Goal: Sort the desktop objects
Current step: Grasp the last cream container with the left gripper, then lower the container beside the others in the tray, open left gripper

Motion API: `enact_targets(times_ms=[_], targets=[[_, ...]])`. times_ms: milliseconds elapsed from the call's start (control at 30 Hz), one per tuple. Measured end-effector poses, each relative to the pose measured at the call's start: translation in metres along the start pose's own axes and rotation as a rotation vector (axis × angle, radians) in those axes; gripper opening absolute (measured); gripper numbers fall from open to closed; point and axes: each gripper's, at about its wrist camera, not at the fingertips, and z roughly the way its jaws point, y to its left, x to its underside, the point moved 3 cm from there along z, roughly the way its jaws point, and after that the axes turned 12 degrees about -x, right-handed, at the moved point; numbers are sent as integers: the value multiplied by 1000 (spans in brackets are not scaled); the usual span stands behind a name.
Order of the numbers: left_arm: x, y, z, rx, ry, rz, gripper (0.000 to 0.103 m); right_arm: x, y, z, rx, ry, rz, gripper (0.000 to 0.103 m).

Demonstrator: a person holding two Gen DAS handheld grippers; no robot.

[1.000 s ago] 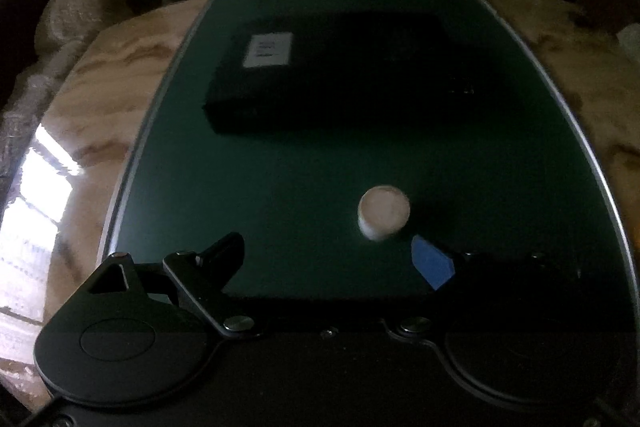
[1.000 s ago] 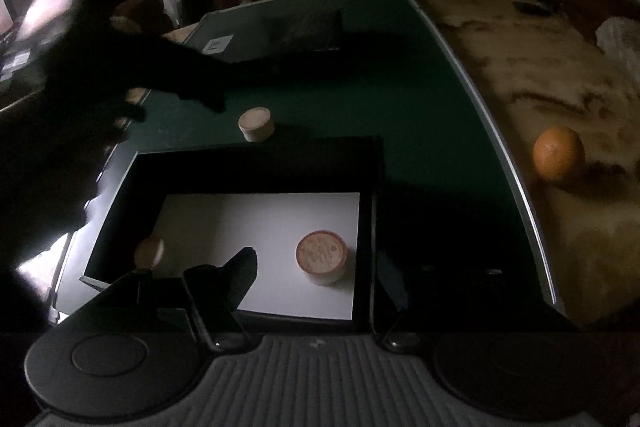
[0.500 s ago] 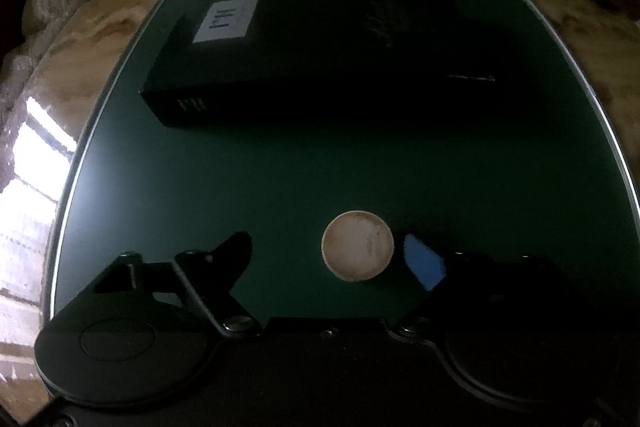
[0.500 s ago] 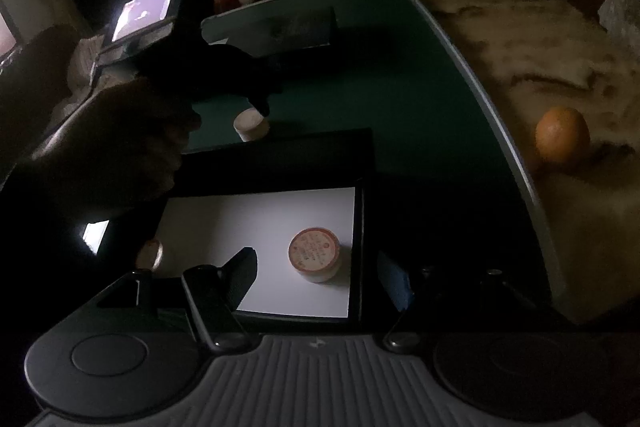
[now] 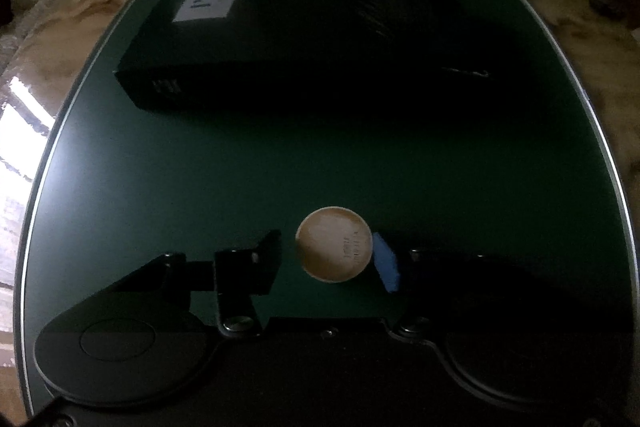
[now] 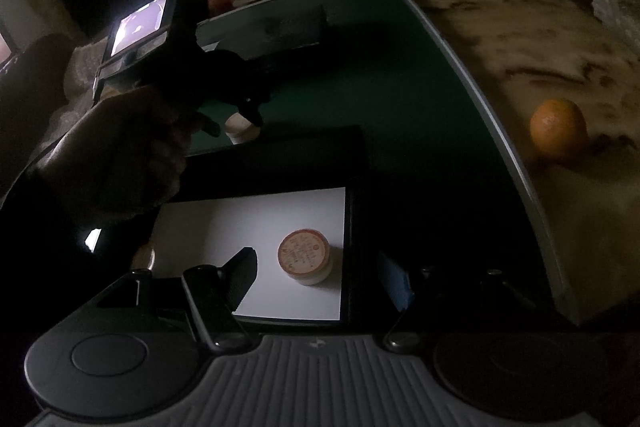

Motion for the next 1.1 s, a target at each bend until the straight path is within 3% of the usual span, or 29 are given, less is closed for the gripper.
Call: enact_targets(times_ms=[367, 633, 900, 1100], targets=[[2, 4, -5, 9, 5, -2, 41, -1, -4, 0, 7, -7, 17, 70], [10, 17, -46, 19, -34, 7, 41, -1, -4, 0, 6, -6, 30, 70], [44, 34, -99, 68, -53, 26, 41, 2, -2, -7, -4, -19, 50, 70], [82, 39, -112, 93, -22, 50, 41, 5, -2, -16, -1, -35, 65, 70]])
